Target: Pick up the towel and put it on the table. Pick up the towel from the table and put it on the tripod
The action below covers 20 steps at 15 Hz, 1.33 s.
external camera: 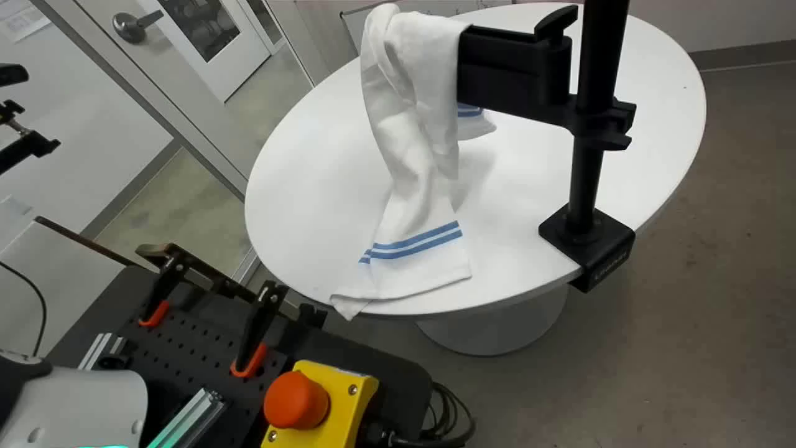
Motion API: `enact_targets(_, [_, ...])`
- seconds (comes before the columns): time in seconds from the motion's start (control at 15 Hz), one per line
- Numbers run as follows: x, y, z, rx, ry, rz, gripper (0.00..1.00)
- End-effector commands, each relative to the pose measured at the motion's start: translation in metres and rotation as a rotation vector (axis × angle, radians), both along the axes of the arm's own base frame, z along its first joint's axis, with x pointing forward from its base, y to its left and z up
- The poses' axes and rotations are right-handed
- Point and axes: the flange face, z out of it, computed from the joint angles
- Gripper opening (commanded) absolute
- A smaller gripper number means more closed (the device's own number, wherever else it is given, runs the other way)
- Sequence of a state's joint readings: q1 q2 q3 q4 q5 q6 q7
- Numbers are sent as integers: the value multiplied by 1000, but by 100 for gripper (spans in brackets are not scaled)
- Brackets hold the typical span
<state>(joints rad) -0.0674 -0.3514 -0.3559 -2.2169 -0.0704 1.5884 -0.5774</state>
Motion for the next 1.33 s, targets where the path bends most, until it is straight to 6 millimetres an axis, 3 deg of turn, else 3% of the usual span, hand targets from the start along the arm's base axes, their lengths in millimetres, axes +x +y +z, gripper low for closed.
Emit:
enact_targets(0.0, [0,0,0,0,0,0,100])
enact_targets(0.4, [23,-11,-7,-9,-40,-30,100])
enact_targets(0.8, [85,-12,-27,-19,-152,-27,100])
enact_targets(1.27, [149,5,-105,-88,-149,-10,100])
